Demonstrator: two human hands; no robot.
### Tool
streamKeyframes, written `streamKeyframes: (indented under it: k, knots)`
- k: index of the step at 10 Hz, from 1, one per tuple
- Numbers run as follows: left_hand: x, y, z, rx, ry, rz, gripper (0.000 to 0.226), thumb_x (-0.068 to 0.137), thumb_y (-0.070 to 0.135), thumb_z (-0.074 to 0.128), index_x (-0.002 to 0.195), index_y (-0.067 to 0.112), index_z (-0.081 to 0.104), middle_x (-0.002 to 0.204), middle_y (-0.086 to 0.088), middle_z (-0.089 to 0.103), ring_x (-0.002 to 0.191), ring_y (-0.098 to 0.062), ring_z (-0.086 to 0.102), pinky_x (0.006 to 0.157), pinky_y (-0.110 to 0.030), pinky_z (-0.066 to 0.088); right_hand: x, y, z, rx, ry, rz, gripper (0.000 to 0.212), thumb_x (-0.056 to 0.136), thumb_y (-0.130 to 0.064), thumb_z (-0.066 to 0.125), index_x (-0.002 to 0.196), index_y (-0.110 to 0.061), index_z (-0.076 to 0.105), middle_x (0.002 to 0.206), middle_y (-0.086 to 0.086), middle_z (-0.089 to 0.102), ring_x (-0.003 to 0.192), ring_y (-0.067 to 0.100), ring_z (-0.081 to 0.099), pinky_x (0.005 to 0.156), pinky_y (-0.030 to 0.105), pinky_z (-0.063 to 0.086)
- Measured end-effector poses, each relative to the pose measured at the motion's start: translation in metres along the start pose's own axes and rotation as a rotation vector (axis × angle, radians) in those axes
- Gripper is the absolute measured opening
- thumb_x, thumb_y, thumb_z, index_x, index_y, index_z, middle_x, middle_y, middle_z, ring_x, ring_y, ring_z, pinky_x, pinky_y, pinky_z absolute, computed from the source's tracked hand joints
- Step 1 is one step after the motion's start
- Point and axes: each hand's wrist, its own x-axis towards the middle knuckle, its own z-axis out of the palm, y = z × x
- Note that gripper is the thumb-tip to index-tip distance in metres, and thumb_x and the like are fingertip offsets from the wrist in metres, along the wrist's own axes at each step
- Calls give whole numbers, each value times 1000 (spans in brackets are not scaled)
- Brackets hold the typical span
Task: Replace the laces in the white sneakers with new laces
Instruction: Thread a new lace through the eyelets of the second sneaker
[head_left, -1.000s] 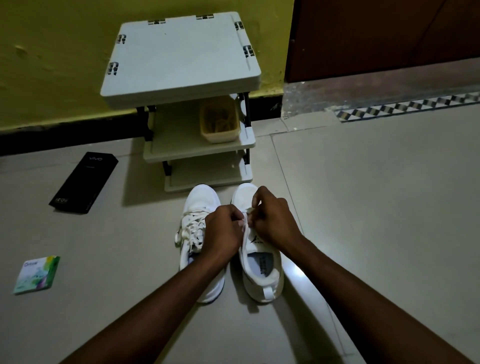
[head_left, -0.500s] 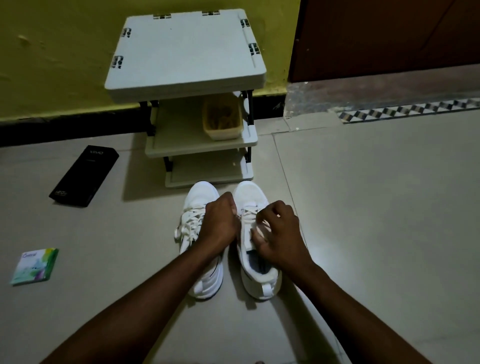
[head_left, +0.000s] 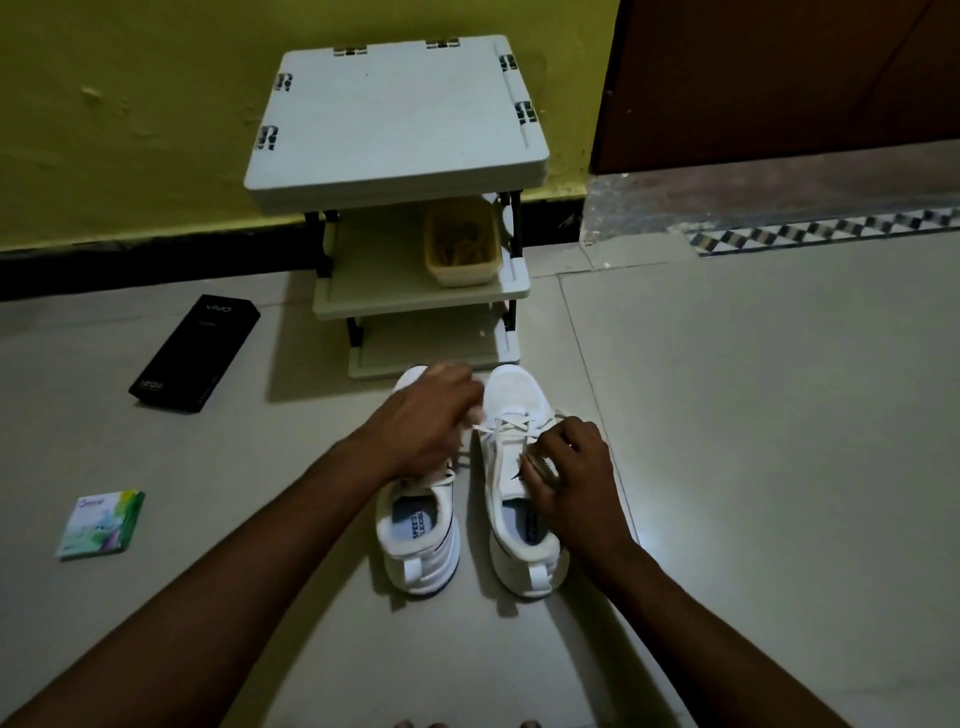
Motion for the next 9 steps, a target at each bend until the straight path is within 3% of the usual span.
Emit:
streamKeyframes:
  k: [1,2,3,4,5,6,7,8,9]
  knots:
    - [1,-1,2,248,-44,29,12,94,29,67,88,20,72,107,-1,53,102,-21,44,76,-33,31,0,0,-1,-14,2,4,16,81,-8,73,81,-10,57,89,4,50,82,24,46,69,32,35]
    - [5,15,-6,-700,324,-330,23,102,19,54,82,18,64,98,5,66,99,-20,58,85,-37,45,-1,1,-3,-30,-1,9,17,81,-7,74,80,-8,58,87,3,48,80,24,44,67,36,38]
    - [7,20,-16,-1461,515,-566,27,110,19,36,87,14,49,67,2,54,57,-18,49,53,-26,43,-1,1,-5,-45,4,0,18,81,-4,74,78,-8,57,86,4,48,79,25,44,66,38,39]
    - [-4,0,-21,-72,168,-183,23,104,42,50,121,29,57,87,8,59,78,-12,55,61,-28,42,0,-2,-3,-74,-4,-13,19,78,-2,74,77,-8,56,86,3,47,77,24,43,65,38,39]
    - [-8,-5,-16,455,-120,-96,30,97,56,54,110,35,71,109,12,62,108,-18,50,75,-33,44,0,-2,-1,-87,-14,-10,18,78,-2,74,77,-6,57,87,3,48,78,24,44,64,39,41]
    - [-6,14,-23,-553,265,-245,32,103,34,53,75,25,66,90,6,65,96,-10,55,82,-30,38,-1,-1,-2,-79,-5,-10,18,79,-1,74,77,-6,57,86,3,47,78,24,43,64,40,41]
    - [-1,23,-35,-1417,468,-406,44,107,36,40,74,10,54,64,-2,57,59,-14,57,59,-24,46,-1,-1,-3,-73,-5,-1,16,81,-2,73,78,-5,57,86,3,48,78,25,44,64,41,42]
    - [-3,23,-25,-1004,410,-432,40,108,42,42,78,15,45,61,1,51,50,-16,45,49,-27,36,0,-2,-2,-85,-26,-11,18,75,1,73,76,-5,55,85,2,46,77,24,42,62,41,41]
    - [-2,16,-5,-193,212,-290,12,104,34,51,113,27,57,97,-6,69,85,-24,64,70,-35,48,2,-1,-2,-97,-38,-14,20,73,2,73,76,-5,55,86,2,46,77,24,41,61,42,40]
